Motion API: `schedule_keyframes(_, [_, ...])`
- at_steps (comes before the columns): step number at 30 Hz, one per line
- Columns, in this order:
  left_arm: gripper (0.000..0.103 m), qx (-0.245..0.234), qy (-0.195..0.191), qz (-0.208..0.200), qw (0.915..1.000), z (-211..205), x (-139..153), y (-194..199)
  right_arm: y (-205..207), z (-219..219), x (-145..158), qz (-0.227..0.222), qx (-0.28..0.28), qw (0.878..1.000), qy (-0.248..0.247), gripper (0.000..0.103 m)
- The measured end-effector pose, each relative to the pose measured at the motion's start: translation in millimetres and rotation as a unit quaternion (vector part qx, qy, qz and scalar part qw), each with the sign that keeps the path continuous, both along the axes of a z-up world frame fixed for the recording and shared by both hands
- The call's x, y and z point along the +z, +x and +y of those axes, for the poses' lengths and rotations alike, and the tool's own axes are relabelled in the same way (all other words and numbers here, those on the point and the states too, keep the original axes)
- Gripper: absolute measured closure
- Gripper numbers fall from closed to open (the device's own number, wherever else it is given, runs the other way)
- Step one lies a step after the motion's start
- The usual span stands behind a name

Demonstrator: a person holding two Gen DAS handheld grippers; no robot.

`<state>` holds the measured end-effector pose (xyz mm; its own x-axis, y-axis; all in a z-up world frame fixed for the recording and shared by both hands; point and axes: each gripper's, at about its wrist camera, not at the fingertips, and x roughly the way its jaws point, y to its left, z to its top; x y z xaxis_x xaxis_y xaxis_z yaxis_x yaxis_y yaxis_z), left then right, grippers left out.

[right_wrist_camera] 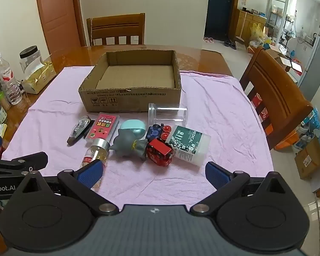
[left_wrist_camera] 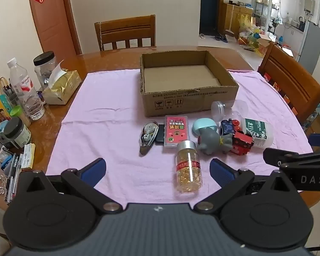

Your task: Organize rigid objects

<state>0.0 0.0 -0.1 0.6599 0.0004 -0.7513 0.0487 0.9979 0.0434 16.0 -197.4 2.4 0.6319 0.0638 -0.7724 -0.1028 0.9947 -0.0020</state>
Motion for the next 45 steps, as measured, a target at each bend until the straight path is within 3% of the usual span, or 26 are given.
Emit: schedule_keyframes(45, [0.001, 0.0, 0.003, 0.004, 1.0, -8, 8, 5, 4, -5, 12, -0.009, 0.001, 1.0, 0.001, 0.0])
